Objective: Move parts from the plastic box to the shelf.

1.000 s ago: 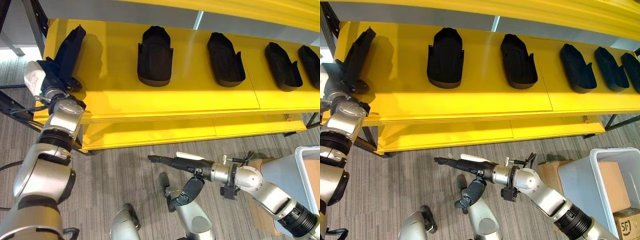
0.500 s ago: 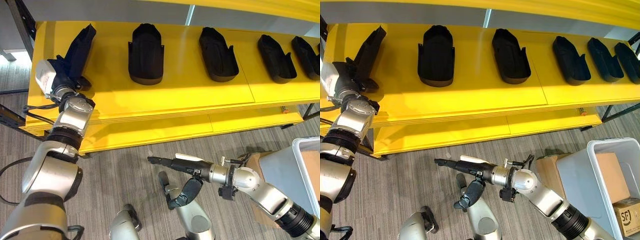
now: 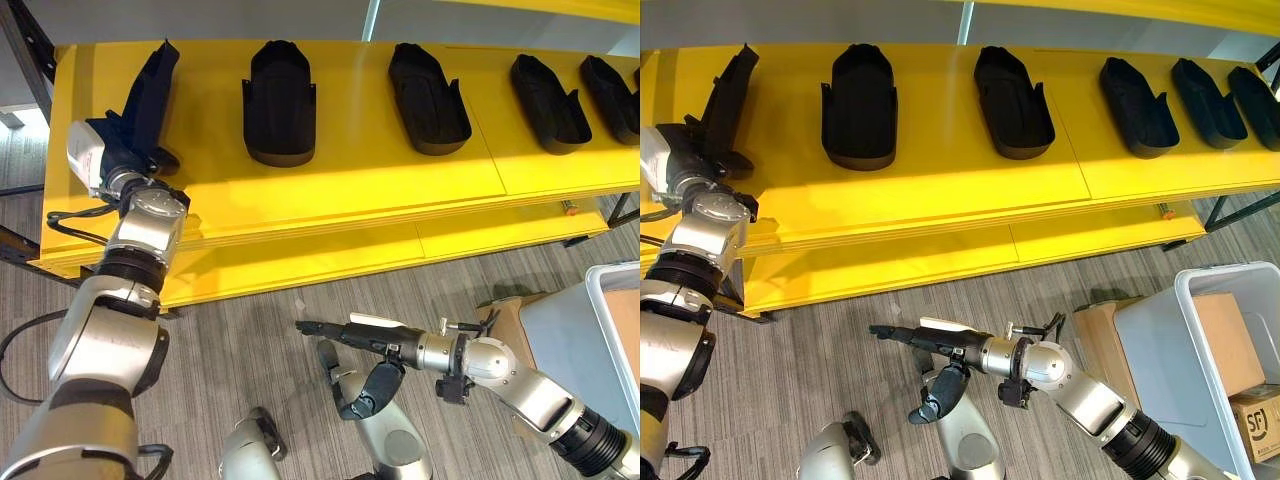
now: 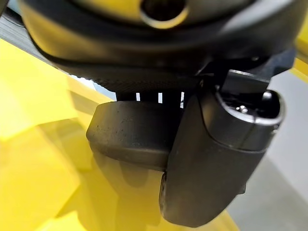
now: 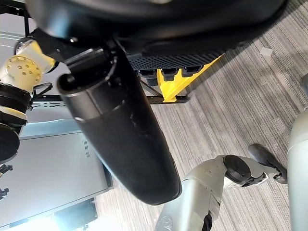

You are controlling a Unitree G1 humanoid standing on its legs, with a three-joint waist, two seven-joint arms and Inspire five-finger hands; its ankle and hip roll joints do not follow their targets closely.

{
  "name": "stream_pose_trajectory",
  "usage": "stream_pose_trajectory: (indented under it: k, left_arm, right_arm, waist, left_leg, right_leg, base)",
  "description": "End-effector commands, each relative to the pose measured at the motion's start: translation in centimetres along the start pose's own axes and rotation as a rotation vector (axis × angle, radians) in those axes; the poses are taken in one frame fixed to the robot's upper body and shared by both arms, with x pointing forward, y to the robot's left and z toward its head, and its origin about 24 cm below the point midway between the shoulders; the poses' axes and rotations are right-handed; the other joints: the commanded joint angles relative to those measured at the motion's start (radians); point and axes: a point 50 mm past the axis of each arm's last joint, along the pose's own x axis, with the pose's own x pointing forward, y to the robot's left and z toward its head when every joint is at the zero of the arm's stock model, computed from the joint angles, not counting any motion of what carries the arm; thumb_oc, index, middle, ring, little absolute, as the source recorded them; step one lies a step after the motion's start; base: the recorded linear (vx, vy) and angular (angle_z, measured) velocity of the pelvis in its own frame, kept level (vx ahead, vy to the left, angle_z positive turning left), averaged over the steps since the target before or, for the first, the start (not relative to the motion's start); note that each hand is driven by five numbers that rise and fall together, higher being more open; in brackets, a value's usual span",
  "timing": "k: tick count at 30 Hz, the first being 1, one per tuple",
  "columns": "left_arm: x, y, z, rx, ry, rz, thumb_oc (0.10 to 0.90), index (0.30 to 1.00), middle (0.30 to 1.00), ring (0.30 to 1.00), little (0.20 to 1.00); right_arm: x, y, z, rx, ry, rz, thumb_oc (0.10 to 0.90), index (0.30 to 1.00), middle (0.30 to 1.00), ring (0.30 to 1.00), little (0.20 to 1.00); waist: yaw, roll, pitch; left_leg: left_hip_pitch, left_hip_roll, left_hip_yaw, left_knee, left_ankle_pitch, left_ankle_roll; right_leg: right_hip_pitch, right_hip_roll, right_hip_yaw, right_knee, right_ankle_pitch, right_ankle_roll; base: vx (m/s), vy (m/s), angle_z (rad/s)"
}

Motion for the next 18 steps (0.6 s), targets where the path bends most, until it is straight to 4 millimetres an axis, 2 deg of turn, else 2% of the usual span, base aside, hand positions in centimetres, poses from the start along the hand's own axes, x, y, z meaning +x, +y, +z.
stream_pose_trajectory:
  k: [1, 3, 4, 5, 8, 9, 10, 12, 13, 15, 16, 17, 18]
  left_arm:
    - [1.2, 2.4, 2.7, -0.105, -0.072, 0.085, 0.4, 0.3, 0.3, 0.3, 0.3]
    - [1.3, 2.6, 2.5, -0.119, -0.071, 0.085, 0.4, 0.3, 0.3, 0.3, 0.3]
    - [1.3, 2.5, 2.5, -0.134, -0.066, 0.087, 0.4, 0.3, 0.3, 0.3, 0.3]
    - [1.1, 2.2, 2.4, -0.143, -0.058, 0.082, 0.4, 0.3, 0.3, 0.3, 0.3]
    - [0.9, 1.9, 1.7, -0.144, -0.049, 0.066, 0.4, 0.3, 0.3, 0.3, 0.3]
    - [0.8, 1.7, 1.1, -0.142, -0.045, 0.053, 0.4, 0.3, 0.3, 0.3, 0.3]
    - [0.4, 1.1, 0.1, -0.136, -0.025, 0.022, 0.4, 0.3, 0.3, 0.3, 0.3]
    - [-0.2, 0.2, -0.9, -0.131, 0.001, -0.013, 0.4, 0.3, 0.3, 0.3, 0.3]
    - [-0.3, 0.0, -1.3, -0.129, 0.019, -0.021, 0.4, 0.3, 0.3, 0.3, 0.3]
    - [-0.5, -0.3, -2.1, -0.124, 0.051, -0.035, 0.4, 0.3, 0.3, 0.3, 0.3]
    - [-0.7, -0.6, -2.8, -0.12, 0.078, -0.048, 0.4, 0.3, 0.3, 0.3, 0.3]
    - [-0.8, -0.7, -2.9, -0.12, 0.082, -0.049, 0.4, 0.3, 0.3, 0.3, 0.3]
    - [-1.0, -0.9, -3.5, -0.124, 0.101, -0.052, 0.4, 0.3, 0.3, 0.3, 0.3]
  right_arm:
    - [-0.3, -0.2, 2.5, -0.059, -0.146, -0.007, 0.9, 1.0, 1.0, 1.0, 1.0]
    - [-0.5, -0.2, 2.5, -0.062, -0.143, -0.004, 0.9, 1.0, 1.0, 1.0, 1.0]
    - [-0.6, -0.2, 2.4, -0.076, -0.13, 0.008, 0.9, 1.0, 1.0, 1.0, 1.0]
    - [-0.8, 0.0, 1.9, -0.074, -0.111, 0.015, 0.9, 1.0, 1.0, 1.0, 1.0]
    - [-1.0, 0.3, 1.5, -0.057, -0.095, 0.026, 0.9, 1.0, 1.0, 1.0, 1.0]
    - [-1.2, 0.5, 1.2, -0.044, -0.084, 0.029, 0.9, 1.0, 1.0, 1.0, 1.0]
    - [-1.5, 0.8, 0.7, -0.019, -0.058, 0.031, 0.9, 1.0, 1.0, 1.0, 1.0]
    - [-1.6, 1.4, 0.1, 0.008, -0.026, 0.027, 0.9, 1.0, 1.0, 1.0, 1.0]
    - [-1.6, 1.5, 0.0, 0.023, -0.014, 0.034, 0.9, 1.0, 1.0, 1.0, 1.0]
    - [-1.4, 2.1, -0.3, 0.036, 0.008, 0.046, 0.9, 1.0, 1.0, 1.0, 1.0]
    - [-1.4, 2.4, -0.6, 0.046, 0.027, 0.053, 0.9, 1.0, 1.0, 1.0, 1.0]
    - [-1.4, 2.4, -0.7, 0.047, 0.03, 0.053, 0.9, 1.0, 1.0, 1.0, 1.0]
    - [-1.3, 2.3, -0.8, 0.042, 0.037, 0.059, 0.9, 1.0, 1.0, 1.0, 1.0]
  waist:
    - [-0.009, 0.007, -0.04]
    - [-0.022, 0.016, -0.045]
    - [-0.026, 0.023, -0.036]
    - [-0.025, 0.03, -0.022]
    - [-0.018, 0.033, -0.016]
    - [-0.008, 0.041, -0.016]
    - [0.009, 0.056, -0.017]
    - [0.018, 0.071, -0.023]
    - [0.018, 0.082, -0.031]
    - [0.016, 0.092, -0.04]
    - [0.01, 0.104, -0.05]
    - [0.01, 0.105, -0.05]
    - [0.005, 0.113, -0.055]
  left_leg:
    - [-0.05, -0.041, 0.065, 0.082, 0.048, 0.07]
    - [-0.057, -0.016, 0.074, 0.182, 0.093, 0.041]
    - [-0.089, -0.013, 0.046, 0.265, 0.124, 0.026]
    - [-0.106, -0.01, 0.018, 0.222, 0.157, 0.022]
    - [-0.092, -0.014, -0.006, 0.034, 0.235, 0.008]
    - [-0.093, -0.013, -0.032, -0.075, 0.306, -0.013]
    - [-0.11, 0.014, -0.083, -0.213, 0.463, -0.042]
    - [-0.123, 0.042, -0.137, -0.275, 0.556, -0.071]
    - [-0.104, 0.052, -0.132, -0.325, 0.535, -0.07]
    - [-0.083, 0.064, -0.137, -0.332, 0.543, -0.075]
    - [-0.051, 0.071, -0.116, -0.36, 0.53, -0.081]
    - [-0.045, 0.071, -0.112, -0.364, 0.527, -0.082]
    - [-0.014, 0.065, -0.09, -0.383, 0.496, -0.077]
  right_leg:
    - [0.039, -0.015, -0.091, 0.101, -0.214, 0.037]
    - [0.027, -0.009, -0.096, 0.119, -0.237, 0.017]
    - [0.027, -0.002, -0.093, 0.133, -0.246, 0.001]
    - [0.041, 0.006, -0.087, 0.141, -0.244, -0.002]
    - [0.078, 0.01, -0.081, 0.131, -0.243, 0.002]
    - [0.098, 0.013, -0.083, 0.127, -0.245, 0.001]
    - [0.133, 0.023, -0.085, 0.11, -0.228, -0.012]
    - [0.17, 0.019, -0.08, 0.107, -0.228, -0.017]
    - [0.176, 0.008, -0.088, 0.123, -0.242, -0.013]
    - [0.175, -0.005, -0.086, 0.149, -0.252, -0.008]
    - [0.182, -0.015, -0.091, 0.168, -0.27, -0.004]
    - [0.184, -0.017, -0.091, 0.17, -0.273, -0.004]
    - [0.186, -0.027, -0.096, 0.182, -0.288, -0.001]
  base:
    - [0.0, 0.0, 0.0]
    - [0.0, -0.005, 0.05]
    - [0.1, 0.061, 0.14]
    - [0.14, 0.106, 0.19]
    - [0.19, 0.152, 0.06]
    - [0.28, 0.233, -0.03]
    - [0.3, 0.244, 0.11]
    - [0.3, 0.242, 0.11]
    - [0.23, 0.197, 0.09]
    - [0.24, 0.217, -0.06]
    - [0.25, 0.229, -0.34]
    - [0.2, 0.251, -0.75]
    - [0.13, 0.231, -0.45]
